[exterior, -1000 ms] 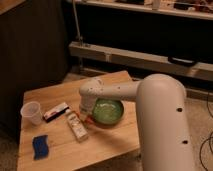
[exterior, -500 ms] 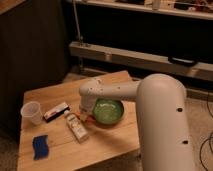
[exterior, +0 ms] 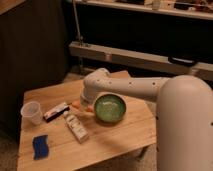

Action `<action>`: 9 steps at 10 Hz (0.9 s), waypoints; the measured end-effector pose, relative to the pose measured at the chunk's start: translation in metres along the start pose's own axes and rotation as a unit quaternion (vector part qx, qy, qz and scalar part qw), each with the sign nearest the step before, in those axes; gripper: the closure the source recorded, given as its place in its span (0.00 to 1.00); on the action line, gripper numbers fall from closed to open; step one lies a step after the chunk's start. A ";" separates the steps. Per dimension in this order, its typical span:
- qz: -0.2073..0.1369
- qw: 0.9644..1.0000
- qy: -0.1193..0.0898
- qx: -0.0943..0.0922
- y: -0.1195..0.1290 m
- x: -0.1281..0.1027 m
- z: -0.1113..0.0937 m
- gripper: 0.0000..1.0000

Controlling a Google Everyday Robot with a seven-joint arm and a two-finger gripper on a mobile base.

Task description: Place the pepper in the ceramic cup

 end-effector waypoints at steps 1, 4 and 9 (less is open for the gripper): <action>-0.014 0.999 -0.041 0.001 -0.007 -0.018 -0.022 1.00; -0.066 0.980 -0.185 -0.017 -0.016 -0.075 -0.053 1.00; -0.182 0.931 -0.301 -0.095 0.052 -0.189 -0.034 1.00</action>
